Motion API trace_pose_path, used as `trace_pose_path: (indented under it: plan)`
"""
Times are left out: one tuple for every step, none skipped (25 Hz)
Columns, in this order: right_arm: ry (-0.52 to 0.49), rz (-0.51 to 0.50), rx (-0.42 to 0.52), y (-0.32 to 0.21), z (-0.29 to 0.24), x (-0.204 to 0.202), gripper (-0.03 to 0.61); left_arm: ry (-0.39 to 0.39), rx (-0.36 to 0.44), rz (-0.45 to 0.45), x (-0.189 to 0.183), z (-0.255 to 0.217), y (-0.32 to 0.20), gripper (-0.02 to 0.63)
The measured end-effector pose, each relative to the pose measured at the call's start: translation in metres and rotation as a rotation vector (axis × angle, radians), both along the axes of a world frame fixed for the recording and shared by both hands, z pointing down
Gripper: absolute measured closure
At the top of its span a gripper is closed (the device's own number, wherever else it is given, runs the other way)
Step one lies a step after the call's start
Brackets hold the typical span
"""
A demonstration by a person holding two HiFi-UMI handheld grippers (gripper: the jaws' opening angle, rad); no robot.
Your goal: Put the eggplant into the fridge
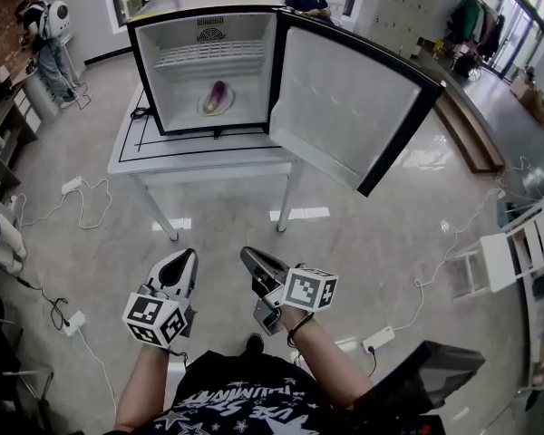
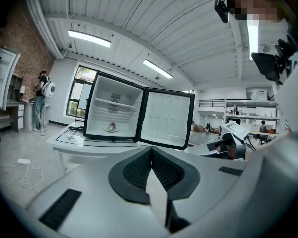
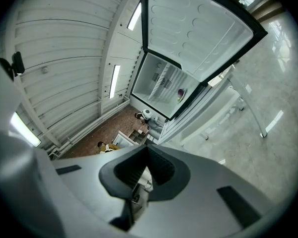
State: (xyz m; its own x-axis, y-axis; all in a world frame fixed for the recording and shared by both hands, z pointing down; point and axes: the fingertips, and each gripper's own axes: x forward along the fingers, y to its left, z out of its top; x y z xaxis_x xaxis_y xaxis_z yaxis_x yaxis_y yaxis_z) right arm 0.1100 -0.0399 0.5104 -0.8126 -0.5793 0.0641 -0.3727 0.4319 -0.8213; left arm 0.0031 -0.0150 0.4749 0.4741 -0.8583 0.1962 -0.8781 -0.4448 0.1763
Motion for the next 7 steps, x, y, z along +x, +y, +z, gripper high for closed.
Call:
trace_pose_path:
  plan:
    - [0.0, -0.005, -0.003, 0.001, 0.002, -0.003, 0.572, 0.0, -0.004, -0.004, -0.003, 0.002, 0.002, 0.604]
    - [0.0, -0.01, -0.004, 0.003, 0.002, -0.007, 0.572, 0.0, -0.007, -0.008, -0.006, 0.004, 0.004, 0.604]
    - [0.002, -0.016, -0.005, 0.004, 0.003, -0.01, 0.572, 0.0, -0.008, -0.012, -0.009, 0.004, 0.005, 0.604]
    - [0.005, -0.022, -0.007, 0.005, 0.003, -0.013, 0.572, 0.0, -0.009, -0.017, -0.012, 0.005, 0.007, 0.604]
    - [0.008, -0.027, -0.008, 0.006, 0.003, -0.016, 0.572, 0.0, -0.01, -0.021, -0.015, 0.005, 0.008, 0.604]
    - [0.011, -0.031, -0.01, 0.007, 0.003, -0.019, 0.572, 0.001, -0.011, -0.025, -0.018, 0.005, 0.009, 0.604]
    - [0.014, -0.035, -0.011, 0.008, 0.004, -0.021, 0.572, 0.002, -0.012, -0.029, -0.02, 0.005, 0.011, 0.604]
